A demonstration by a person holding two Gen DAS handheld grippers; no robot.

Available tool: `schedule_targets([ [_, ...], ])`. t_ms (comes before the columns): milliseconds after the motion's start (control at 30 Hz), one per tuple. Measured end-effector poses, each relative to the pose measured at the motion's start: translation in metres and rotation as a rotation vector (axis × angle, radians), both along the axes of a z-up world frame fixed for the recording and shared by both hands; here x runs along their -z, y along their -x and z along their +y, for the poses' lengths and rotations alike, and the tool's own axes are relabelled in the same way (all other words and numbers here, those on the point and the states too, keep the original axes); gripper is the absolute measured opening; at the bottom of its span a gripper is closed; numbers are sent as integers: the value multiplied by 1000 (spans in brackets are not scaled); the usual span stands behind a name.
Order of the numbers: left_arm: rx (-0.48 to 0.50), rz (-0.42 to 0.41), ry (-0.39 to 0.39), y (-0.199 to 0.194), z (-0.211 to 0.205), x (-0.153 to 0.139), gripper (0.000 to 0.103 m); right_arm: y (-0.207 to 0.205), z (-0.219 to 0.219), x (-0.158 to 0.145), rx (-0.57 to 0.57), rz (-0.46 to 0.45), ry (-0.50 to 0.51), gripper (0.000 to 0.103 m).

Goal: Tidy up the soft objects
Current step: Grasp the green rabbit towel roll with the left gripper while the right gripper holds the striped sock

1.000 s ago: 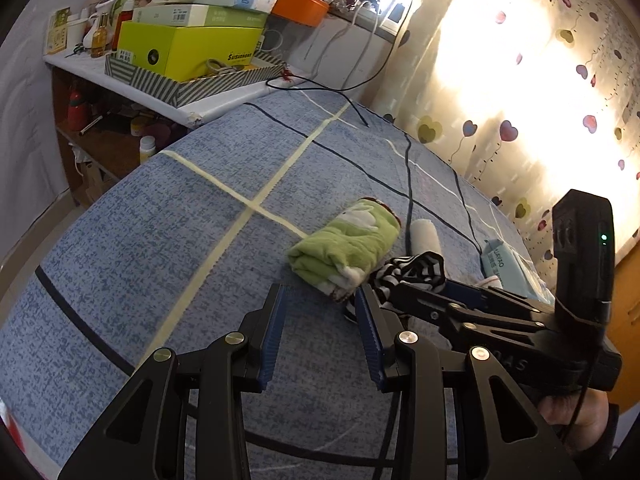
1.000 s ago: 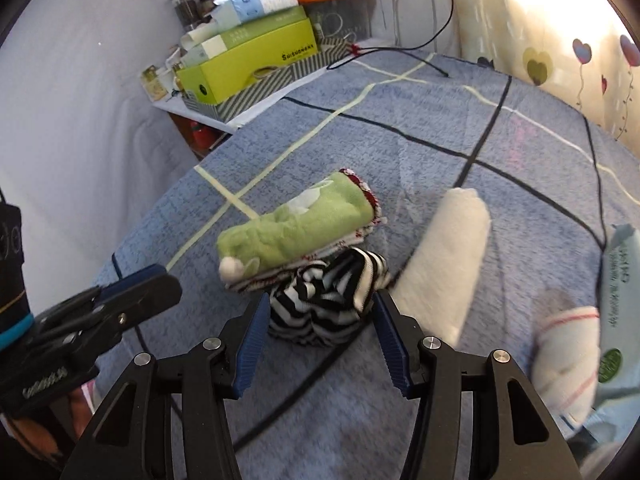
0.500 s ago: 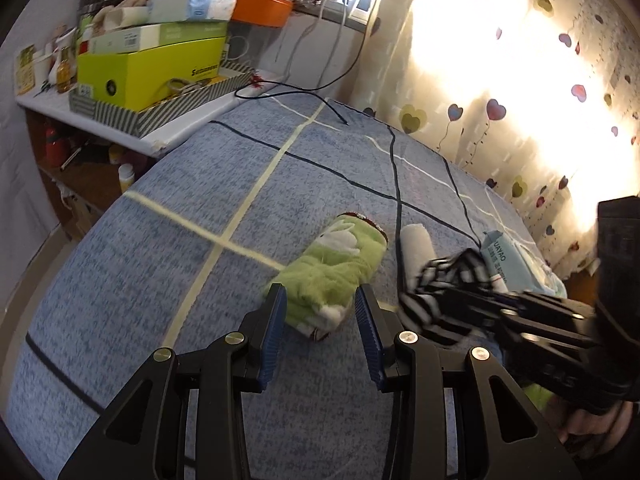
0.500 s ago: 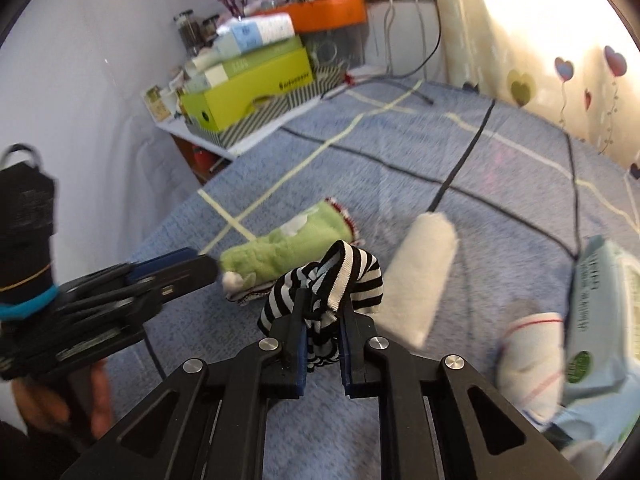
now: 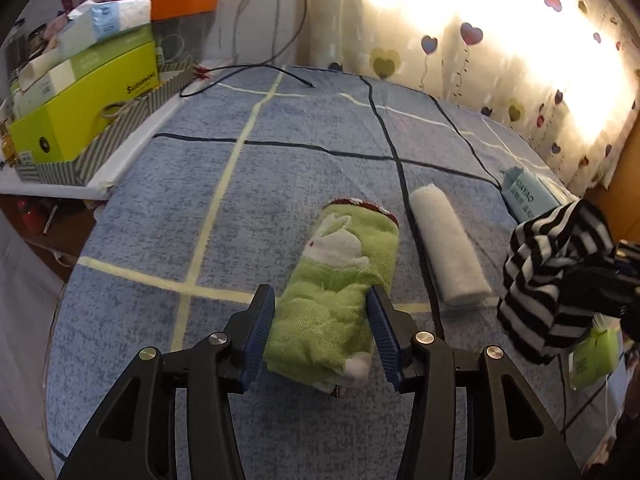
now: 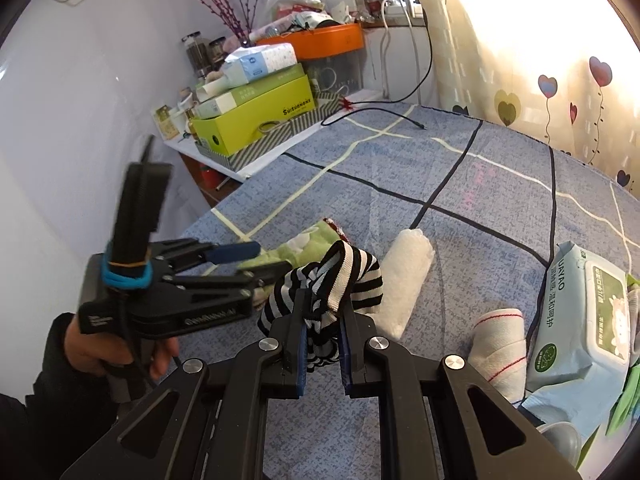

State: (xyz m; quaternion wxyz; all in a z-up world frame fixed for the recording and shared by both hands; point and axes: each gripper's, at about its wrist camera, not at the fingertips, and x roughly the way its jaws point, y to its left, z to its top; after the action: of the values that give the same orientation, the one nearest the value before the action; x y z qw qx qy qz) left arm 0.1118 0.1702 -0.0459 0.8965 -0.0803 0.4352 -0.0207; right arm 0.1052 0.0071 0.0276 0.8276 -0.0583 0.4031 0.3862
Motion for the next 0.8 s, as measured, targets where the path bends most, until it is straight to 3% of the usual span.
schedule_targets([
  [433, -1, 20, -82, -8, -19, 10, 50, 8, -19, -9, 26, -16, -16, 12],
  [600, -17, 17, -112, 0, -27, 7, 40, 12, -30, -14, 40, -26, -27, 12],
  [800, -48, 21, -101, 9, -31, 2, 38, 15, -44, -19, 56, -35, -45, 12],
])
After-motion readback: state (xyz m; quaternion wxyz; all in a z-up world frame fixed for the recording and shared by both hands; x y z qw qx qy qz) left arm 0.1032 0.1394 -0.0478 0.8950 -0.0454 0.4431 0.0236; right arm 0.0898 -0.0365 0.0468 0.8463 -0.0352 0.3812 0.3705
